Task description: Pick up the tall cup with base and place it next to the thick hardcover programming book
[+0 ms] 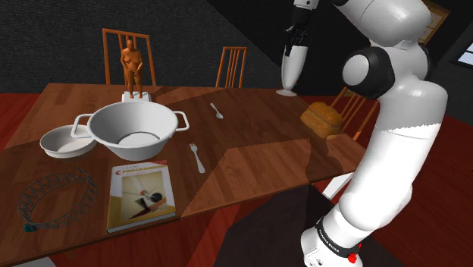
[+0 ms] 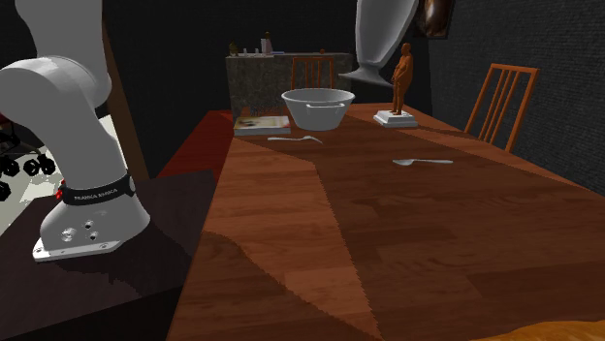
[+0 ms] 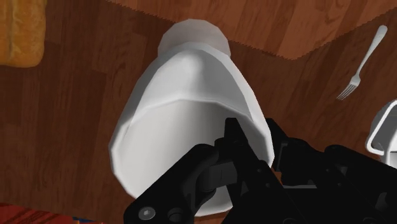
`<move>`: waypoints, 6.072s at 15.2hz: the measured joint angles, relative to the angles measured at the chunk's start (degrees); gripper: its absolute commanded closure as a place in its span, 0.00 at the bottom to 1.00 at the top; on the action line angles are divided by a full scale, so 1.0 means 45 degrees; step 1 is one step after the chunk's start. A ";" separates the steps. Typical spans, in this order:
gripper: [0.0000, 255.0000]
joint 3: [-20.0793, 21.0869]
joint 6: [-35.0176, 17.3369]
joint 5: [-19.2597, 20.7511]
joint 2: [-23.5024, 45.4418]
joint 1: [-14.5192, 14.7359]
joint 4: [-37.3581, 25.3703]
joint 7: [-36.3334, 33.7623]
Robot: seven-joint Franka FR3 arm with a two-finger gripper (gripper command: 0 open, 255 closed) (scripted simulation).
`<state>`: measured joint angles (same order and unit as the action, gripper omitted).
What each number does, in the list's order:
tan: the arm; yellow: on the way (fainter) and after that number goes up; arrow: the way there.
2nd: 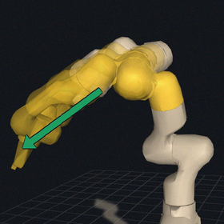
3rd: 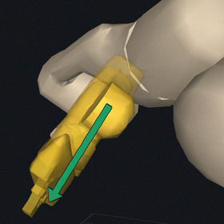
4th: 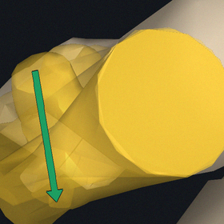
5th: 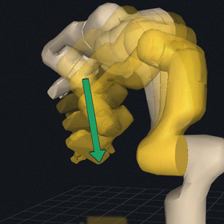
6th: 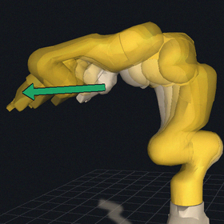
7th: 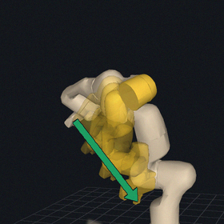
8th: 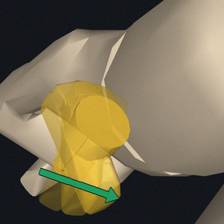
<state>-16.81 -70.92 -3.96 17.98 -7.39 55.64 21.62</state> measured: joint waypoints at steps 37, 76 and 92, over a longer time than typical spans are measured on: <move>1.00 0.6100 -0.1624 0.0410 -0.5600 0.5996 0.7105 -1.1710; 1.00 0.6750 -0.7886 0.0118 -0.6212 0.6507 1.3948 -1.2546; 1.00 0.6850 -1.0565 0.0215 -0.5508 0.6530 1.5936 -1.2593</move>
<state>14.01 -118.46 -3.00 -6.81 21.99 127.35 -35.05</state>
